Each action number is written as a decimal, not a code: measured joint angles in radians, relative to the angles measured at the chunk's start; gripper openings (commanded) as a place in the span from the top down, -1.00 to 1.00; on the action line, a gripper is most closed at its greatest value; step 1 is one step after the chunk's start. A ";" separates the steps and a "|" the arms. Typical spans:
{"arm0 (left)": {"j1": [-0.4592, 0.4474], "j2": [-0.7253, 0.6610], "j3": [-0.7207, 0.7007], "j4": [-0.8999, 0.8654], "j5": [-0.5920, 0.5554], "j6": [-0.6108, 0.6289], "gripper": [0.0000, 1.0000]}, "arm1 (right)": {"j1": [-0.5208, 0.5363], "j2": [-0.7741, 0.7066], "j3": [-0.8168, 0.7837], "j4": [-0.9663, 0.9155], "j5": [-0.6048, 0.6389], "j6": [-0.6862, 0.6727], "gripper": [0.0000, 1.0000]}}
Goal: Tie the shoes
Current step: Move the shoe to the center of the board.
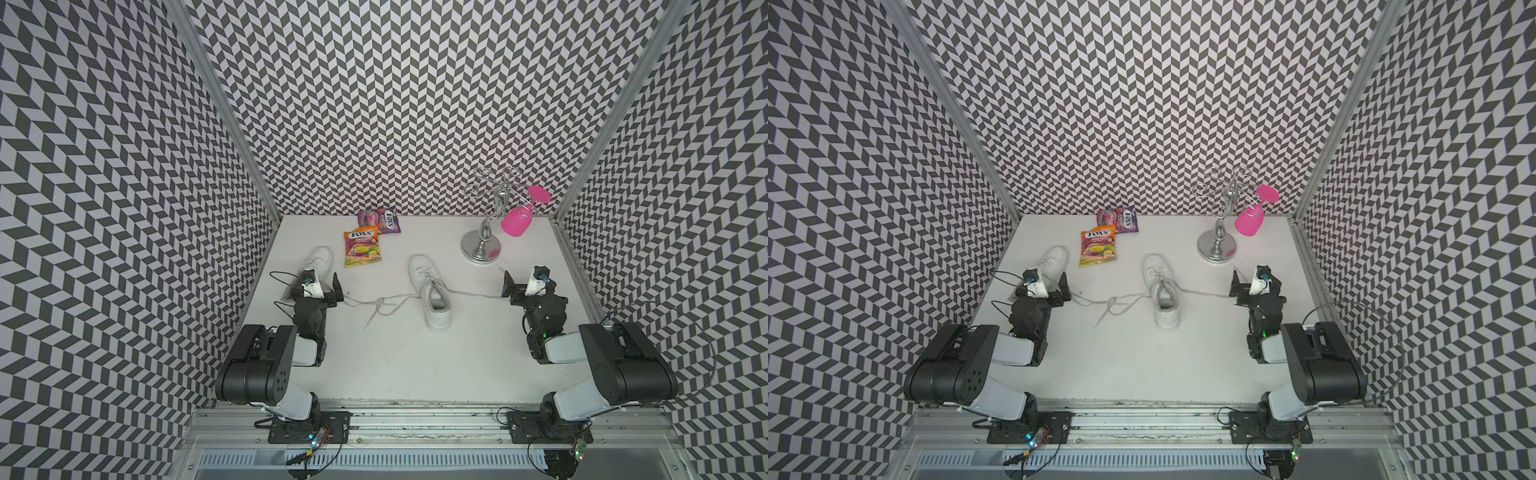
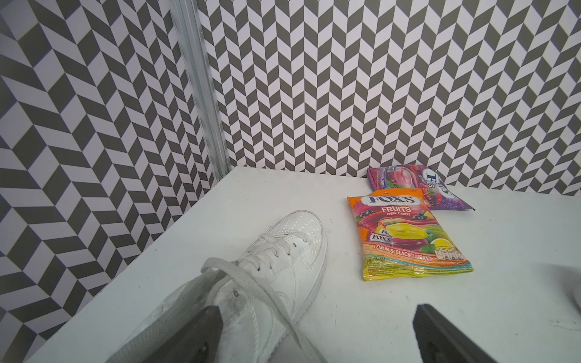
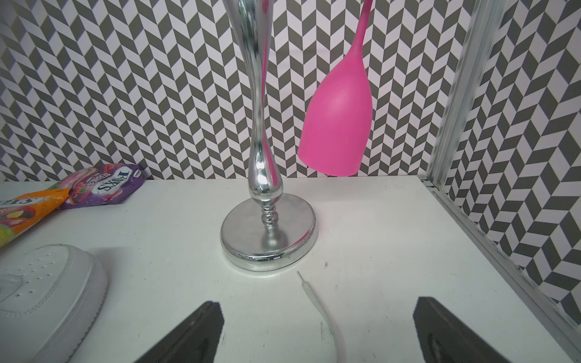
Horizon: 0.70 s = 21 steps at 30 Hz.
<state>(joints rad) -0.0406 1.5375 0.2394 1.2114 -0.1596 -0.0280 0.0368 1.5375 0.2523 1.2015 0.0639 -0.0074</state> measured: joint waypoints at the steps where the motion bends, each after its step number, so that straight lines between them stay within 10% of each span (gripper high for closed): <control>1: 0.000 0.000 0.000 0.000 0.000 0.000 -0.99 | 0.000 0.000 0.000 0.002 0.002 0.001 -0.99; 11: -0.004 -0.305 0.071 -0.272 -0.007 -0.006 -0.99 | 0.000 -0.363 -0.032 -0.216 0.037 0.088 -0.99; 21: -0.185 -0.452 0.311 -0.692 -0.021 -0.013 -0.99 | 0.025 -0.580 0.149 -0.622 -0.220 0.293 -0.77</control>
<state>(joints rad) -0.2256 1.0851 0.5507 0.5190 -0.1802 -0.0414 0.0616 0.9577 0.4011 0.5793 -0.1562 0.2859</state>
